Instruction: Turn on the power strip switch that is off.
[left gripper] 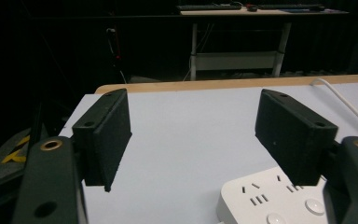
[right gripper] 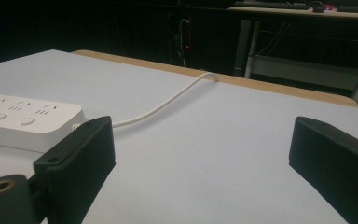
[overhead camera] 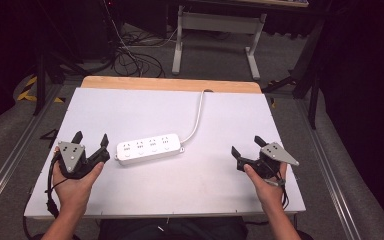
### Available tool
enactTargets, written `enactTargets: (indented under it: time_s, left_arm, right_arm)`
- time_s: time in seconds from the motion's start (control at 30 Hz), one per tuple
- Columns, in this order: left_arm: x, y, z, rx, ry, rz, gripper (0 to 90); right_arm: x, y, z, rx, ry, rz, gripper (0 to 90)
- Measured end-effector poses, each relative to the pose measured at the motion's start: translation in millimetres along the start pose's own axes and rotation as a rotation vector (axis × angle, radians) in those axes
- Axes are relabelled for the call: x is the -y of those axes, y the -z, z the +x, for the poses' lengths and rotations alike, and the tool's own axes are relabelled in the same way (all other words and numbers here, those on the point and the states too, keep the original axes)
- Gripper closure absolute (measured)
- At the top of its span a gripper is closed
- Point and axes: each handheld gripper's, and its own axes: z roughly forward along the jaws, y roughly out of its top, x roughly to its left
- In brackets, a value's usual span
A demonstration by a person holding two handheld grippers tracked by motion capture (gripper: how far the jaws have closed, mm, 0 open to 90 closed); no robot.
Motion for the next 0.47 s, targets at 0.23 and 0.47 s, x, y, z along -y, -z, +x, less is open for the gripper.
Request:
enactTargets:
  time_s: [0.23, 0.47]
  left_arm:
    - [0.0, 0.2, -0.6, 0.009, -0.014, 0.007, 27.5]
    - [0.1, -0.6, 0.0, 0.018, -0.006, 0.016, 19.9]
  right_arm:
    - [-0.2, -0.4, 0.7, 0.0, -0.003, 0.0, 7.3]
    - [-0.2, -0.7, 0.5, 0.0, -0.003, 0.001, 7.3]
